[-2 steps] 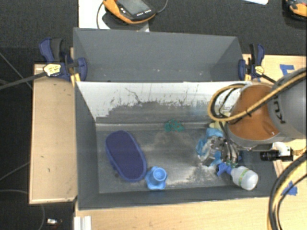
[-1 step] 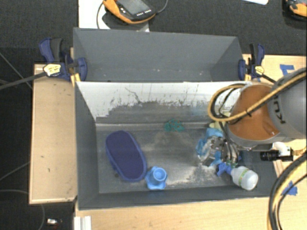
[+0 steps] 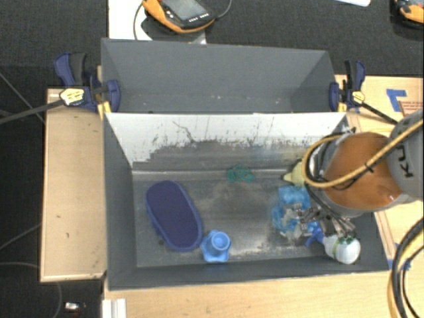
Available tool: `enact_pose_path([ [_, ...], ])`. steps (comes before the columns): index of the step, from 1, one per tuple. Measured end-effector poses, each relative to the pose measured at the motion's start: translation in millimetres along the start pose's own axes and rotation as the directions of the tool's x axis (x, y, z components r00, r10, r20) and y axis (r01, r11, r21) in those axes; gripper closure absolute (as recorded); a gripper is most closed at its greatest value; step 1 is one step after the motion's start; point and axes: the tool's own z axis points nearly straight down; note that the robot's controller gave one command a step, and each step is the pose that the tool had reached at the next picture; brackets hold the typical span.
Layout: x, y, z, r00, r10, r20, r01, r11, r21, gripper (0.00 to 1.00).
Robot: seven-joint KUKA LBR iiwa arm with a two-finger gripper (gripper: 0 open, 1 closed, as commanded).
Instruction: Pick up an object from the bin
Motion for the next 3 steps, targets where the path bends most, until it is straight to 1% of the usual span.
enact_pose_path([
  [1,0.0,0.0,0.0,1.000,0.000,0.000,0.000,1.000,0.000,1.00],
  [2,-25.1,-20.0,1.2,0.996,-0.084,-0.001,0.084,0.996,-0.002,1.00],
  [3,-5.4,-15.3,-61.3,0.999,-0.041,-0.006,0.041,0.999,-0.004,1.00],
])
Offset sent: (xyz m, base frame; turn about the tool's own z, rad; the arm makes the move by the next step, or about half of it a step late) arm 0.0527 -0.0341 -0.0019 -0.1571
